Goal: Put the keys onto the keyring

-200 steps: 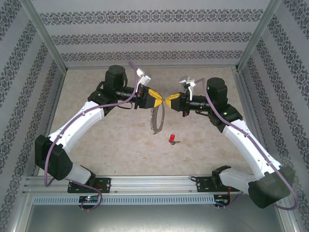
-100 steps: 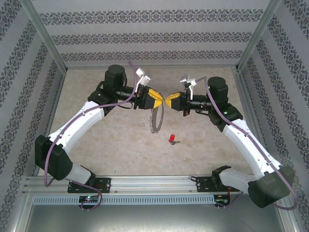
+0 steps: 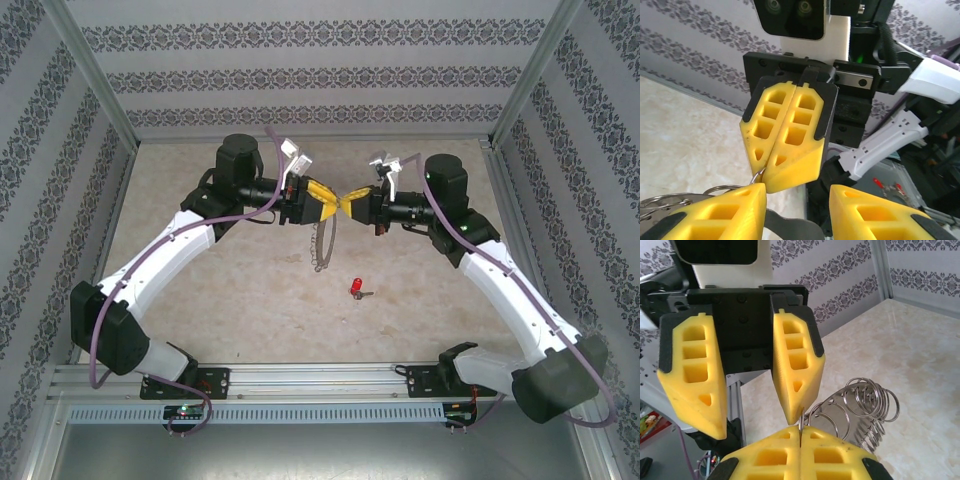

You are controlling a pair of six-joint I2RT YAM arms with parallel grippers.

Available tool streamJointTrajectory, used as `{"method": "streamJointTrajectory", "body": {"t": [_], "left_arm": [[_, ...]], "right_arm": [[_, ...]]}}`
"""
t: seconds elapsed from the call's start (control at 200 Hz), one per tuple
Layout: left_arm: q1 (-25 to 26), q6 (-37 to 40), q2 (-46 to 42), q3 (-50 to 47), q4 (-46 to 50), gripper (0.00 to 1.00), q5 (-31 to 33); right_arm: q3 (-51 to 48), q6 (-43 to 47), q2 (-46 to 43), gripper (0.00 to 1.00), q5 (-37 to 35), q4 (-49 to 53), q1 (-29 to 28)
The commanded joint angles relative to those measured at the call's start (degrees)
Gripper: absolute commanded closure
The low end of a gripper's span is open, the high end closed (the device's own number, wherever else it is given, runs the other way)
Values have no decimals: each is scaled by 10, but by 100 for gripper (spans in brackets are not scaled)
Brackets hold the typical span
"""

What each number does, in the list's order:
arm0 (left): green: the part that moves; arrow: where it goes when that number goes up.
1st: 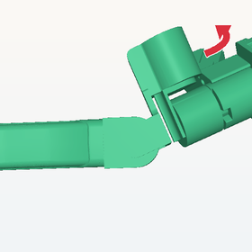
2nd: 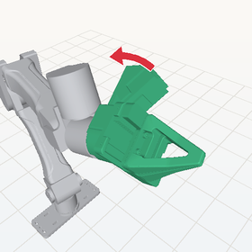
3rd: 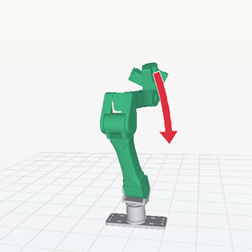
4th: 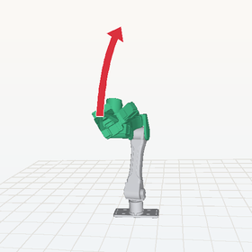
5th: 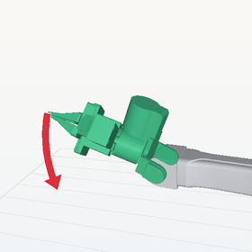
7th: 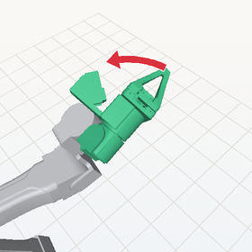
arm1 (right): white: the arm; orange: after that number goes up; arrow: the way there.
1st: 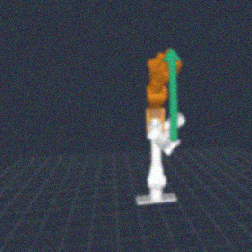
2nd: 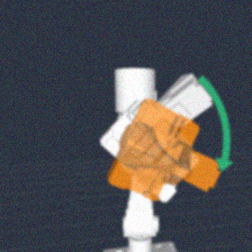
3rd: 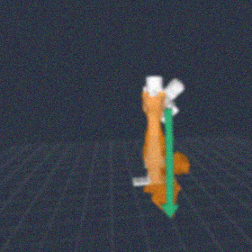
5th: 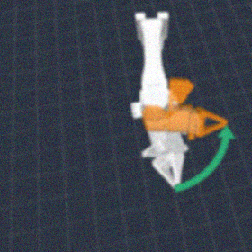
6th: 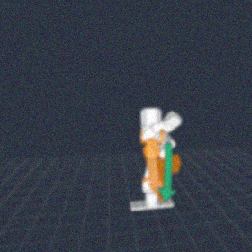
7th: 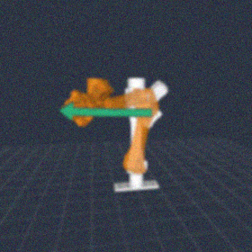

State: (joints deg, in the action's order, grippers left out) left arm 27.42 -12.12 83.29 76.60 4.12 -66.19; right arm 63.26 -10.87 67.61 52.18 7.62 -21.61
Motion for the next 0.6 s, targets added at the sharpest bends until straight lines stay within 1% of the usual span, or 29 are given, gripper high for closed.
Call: {"method": "streamJointTrajectory", "body": {"t": [0.0, 0.125, 0.235, 0.395, 0.475, 0.52, 0.595], "left_arm": [[6, 22, -35, -10, 20, 62, 76], [4, 23, -67, -32, 28, 61, 166], [0, 20, -88, -43, 32, 60, 215], [-5, 18, -104, -48, 43, 59, 235], [-6, 20, -111, -51, 47, 59, 240], [-6, 20, -116, -53, 49, 59, 239], [-8, 22, -122, -57, 51, 58, 240]], "right_arm": [[18, 18, 22, 100, -28, 13, -18], [-3, 11, 77, 100, -49, -8, -43], [0, 4, 155, 100, -68, -31, -74], [49, -25, 284, 100, -37, -79, -121], [58, -39, 326, 100, -25, -97, -127], [56, -38, 342, 100, -35, -93, -126], [47, -21, 357, 100, -71, -69, -123]]}}
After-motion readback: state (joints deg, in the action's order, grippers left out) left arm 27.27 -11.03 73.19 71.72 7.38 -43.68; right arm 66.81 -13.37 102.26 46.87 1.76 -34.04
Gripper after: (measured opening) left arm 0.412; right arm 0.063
